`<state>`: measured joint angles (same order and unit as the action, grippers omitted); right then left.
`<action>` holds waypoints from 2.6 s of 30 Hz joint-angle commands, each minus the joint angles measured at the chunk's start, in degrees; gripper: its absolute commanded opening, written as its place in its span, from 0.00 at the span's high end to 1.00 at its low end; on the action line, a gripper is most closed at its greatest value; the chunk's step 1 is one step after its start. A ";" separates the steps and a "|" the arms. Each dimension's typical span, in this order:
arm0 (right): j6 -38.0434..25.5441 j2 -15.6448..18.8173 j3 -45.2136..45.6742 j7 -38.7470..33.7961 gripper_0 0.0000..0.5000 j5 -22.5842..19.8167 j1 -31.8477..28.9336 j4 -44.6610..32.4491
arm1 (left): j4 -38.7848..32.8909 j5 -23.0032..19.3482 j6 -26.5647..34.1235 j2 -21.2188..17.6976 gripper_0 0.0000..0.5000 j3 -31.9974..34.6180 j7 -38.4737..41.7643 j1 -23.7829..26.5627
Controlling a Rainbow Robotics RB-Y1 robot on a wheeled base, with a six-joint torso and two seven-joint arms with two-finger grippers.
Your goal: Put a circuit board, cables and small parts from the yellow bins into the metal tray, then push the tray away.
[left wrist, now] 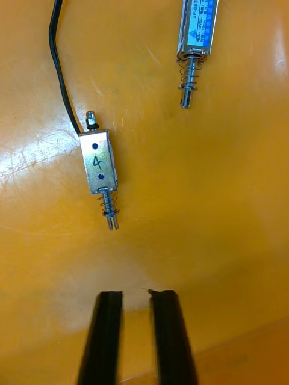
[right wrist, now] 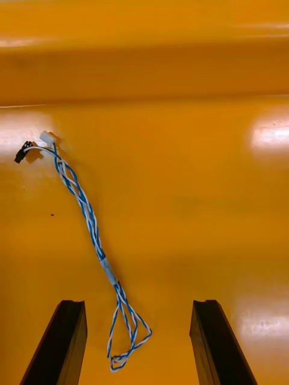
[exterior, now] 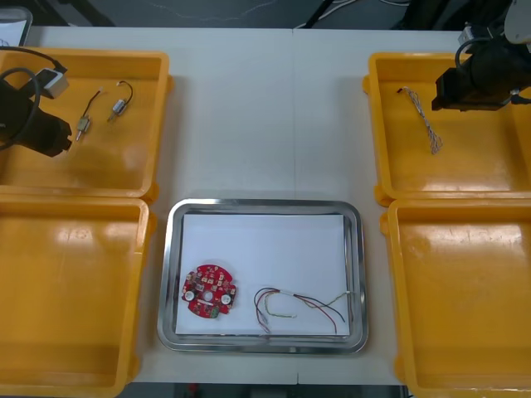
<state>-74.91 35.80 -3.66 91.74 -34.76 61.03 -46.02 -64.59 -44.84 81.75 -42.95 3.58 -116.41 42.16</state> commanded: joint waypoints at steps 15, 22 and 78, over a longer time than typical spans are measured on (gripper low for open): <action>8.64 -4.51 -0.82 8.20 0.00 1.89 2.96 6.73 | -0.80 6.17 -0.63 -2.84 0.00 -0.68 7.16 7.49; 11.45 -5.04 -2.84 8.46 0.00 2.06 2.96 8.66 | 5.71 6.34 -4.76 -1.52 0.00 -1.38 6.90 11.19; -18.43 0.14 9.20 10.13 1.00 4.00 2.87 -9.62 | 19.24 8.72 -16.36 6.57 1.00 -7.71 9.88 13.82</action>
<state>-91.85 32.86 3.75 101.28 -31.35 61.59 -52.77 -45.12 -36.48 65.21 -36.93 -3.22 -113.24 53.34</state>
